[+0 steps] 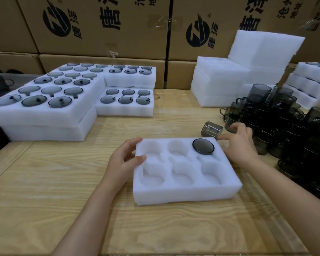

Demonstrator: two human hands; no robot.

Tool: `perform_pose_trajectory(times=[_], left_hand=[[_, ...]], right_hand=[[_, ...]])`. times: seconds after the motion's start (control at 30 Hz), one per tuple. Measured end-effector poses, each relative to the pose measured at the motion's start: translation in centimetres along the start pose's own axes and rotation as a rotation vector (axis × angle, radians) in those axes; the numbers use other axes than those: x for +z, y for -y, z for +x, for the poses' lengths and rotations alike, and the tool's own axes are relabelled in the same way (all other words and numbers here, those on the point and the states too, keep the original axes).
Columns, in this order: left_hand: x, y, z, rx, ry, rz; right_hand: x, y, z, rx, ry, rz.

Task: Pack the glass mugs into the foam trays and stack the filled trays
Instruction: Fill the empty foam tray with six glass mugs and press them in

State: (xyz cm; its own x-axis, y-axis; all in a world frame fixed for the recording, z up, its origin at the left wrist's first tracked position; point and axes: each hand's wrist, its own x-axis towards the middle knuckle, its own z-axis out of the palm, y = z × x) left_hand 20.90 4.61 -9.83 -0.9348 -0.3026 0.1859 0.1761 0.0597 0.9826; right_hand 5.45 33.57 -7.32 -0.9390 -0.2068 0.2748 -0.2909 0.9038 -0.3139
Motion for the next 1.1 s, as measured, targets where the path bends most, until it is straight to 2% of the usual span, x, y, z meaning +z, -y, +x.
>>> perform_pose_trajectory(times=[0.1, 0.2, 0.3, 0.5, 0.63, 0.73, 0.83, 1.0, 1.1], left_hand=[[0.0, -0.1, 0.0, -0.007, 0.001, -0.006], [0.0, -0.1, -0.1, -0.009, 0.001, 0.000], [0.0, -0.1, 0.0, -0.006, 0.001, 0.010], [0.0, -0.1, -0.1, -0.003, -0.006, 0.012], [0.1, -0.2, -0.1, -0.006, 0.002, -0.014], [0.6, -1.0, -0.2, 0.012, -0.044, 0.011], [1.2, -2.5, 0.0, 0.140, -0.107, 0.128], [4.0, -5.4, 1.0, 0.227, 0.192, 0.232], [5.4, -6.0, 1.9, 0.270, 0.269, 0.325]], right_hand=[[0.4, 0.1, 0.7, -0.156, 0.049, -0.038], [0.8, 0.4, 1.5, -0.223, 0.113, -0.041], [1.3, 0.7, 2.2, -0.256, 0.044, -0.037], [1.0, 1.6, 3.4, -0.091, -0.199, 0.103], [-1.4, 2.8, 3.9, -0.030, -0.269, 0.167], [-4.1, 4.6, 3.4, -0.004, -0.247, 0.207], [-6.2, 7.2, 1.9, -0.039, -0.170, 0.266], [-6.7, 11.3, -0.6, -0.165, 0.010, 0.221], [-5.5, 12.5, -1.1, -0.206, 0.073, 0.233]])
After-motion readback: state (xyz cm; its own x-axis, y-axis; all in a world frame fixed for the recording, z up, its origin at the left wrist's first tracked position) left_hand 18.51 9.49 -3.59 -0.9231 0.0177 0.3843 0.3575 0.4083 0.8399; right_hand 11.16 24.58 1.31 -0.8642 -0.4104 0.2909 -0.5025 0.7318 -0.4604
